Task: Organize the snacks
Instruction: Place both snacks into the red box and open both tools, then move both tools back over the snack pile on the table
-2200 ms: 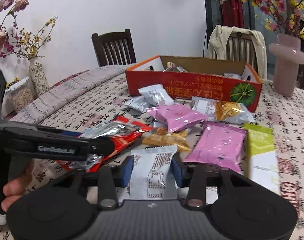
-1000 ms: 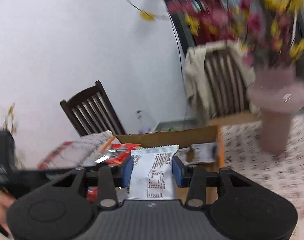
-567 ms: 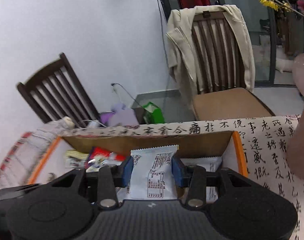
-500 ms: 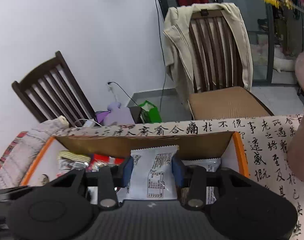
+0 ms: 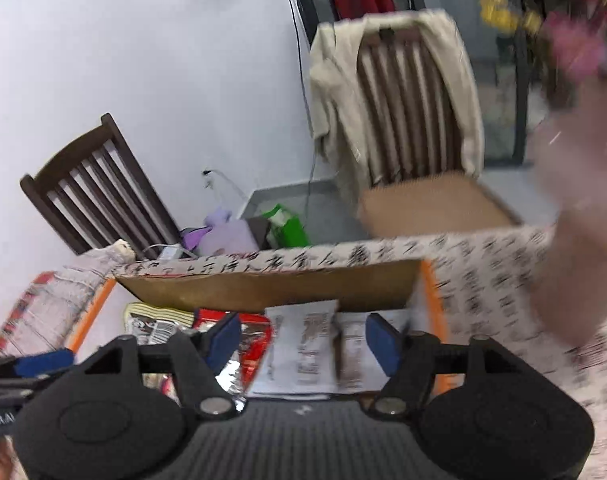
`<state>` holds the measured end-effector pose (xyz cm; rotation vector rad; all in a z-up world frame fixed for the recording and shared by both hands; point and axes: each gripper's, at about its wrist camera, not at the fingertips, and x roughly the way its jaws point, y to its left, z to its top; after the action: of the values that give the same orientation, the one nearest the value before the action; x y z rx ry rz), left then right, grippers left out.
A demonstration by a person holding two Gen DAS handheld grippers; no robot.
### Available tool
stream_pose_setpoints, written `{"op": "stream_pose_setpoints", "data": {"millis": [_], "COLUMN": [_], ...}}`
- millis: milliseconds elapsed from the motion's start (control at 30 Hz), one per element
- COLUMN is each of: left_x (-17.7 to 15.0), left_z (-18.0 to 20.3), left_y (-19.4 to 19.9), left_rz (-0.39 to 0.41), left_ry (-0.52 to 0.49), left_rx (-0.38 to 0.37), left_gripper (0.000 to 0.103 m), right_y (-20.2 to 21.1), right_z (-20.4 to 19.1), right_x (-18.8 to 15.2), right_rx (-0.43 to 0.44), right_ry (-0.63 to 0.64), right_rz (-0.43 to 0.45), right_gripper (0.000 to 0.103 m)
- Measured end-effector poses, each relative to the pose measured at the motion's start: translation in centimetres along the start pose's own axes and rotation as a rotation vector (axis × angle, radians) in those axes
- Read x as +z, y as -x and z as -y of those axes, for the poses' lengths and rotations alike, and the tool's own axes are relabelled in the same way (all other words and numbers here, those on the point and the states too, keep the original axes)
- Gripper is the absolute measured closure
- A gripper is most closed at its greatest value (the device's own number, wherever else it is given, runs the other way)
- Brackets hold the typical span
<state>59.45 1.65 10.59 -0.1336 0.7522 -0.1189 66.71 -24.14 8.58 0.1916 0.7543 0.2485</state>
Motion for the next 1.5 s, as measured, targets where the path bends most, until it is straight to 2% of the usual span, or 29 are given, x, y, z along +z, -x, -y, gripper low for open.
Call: {"op": "stream_pose_setpoints", "data": {"millis": [100,267,433,600,667,733,800,900,967,1067,1133,1267,1500], "left_x": [-0.9,-2.0,-4.2,-8.9,-11.5,-14.2,-17.1,-22.0,-24.8,-28.6,-30.3,-32.9,-35.6], "left_z": [-0.4,-0.8,0.0,0.7,0.8,1.1,1.2,2.0,2.5,2.8,2.8,3.8,5.2], "left_y": [2.7,7.2,12.3,16.3,17.6,19.0,20.8,23.3,24.7,26.2,26.5,27.5,27.2], "left_rz": [0.016,0.042,0.091,0.097,0.073,0.064,0.087,0.136,0.167,0.176,0.158,0.145,0.069], "left_ry": [-0.011,-0.01,-0.038,-0.071,-0.067,-0.081,-0.096,-0.119,-0.135,-0.103,-0.08,-0.136,-0.139], "left_rx": [0.024,0.047,0.033,0.016,0.012,0.015,0.006,0.058,0.065,0.052,0.041,0.041,-0.046], "left_gripper": [0.009,0.008,0.003,0.0,0.0,0.0,0.0,0.0,0.0,0.0,0.0,0.0,0.0], "right_y": [3.1,8.2,13.6,18.0,19.6,21.2,22.7,24.8,26.2,27.9,28.9,30.2,32.5], "right_z": [0.0,0.2,-0.2,-1.3,-1.7,-1.9,-2.2,-2.7,-2.8,-2.8,-2.7,-2.2,-0.8], "right_x": [-0.7,-2.8,-4.6,-7.3,-9.1,-11.3,-13.6,-17.7,-20.4,-24.4,-27.1,-31.8,-38.6], "right_rx": [-0.036,-0.102,-0.088,-0.071,-0.038,-0.004,0.023,0.052,0.057,0.073,0.093,0.049,-0.015], "right_ry": [0.048,0.109,0.107,0.136,0.131,0.119,0.122,0.148,0.154,0.155,0.149,0.15,0.146], "right_rz": [0.015,0.034,0.084,0.133,0.15,0.164,0.171,0.199,0.218,0.235,0.244,0.248,0.234], "right_gripper": [0.026,0.022,0.016,0.013,0.007,0.005,0.004,0.001,0.0,0.0,0.0,0.0,0.0]}}
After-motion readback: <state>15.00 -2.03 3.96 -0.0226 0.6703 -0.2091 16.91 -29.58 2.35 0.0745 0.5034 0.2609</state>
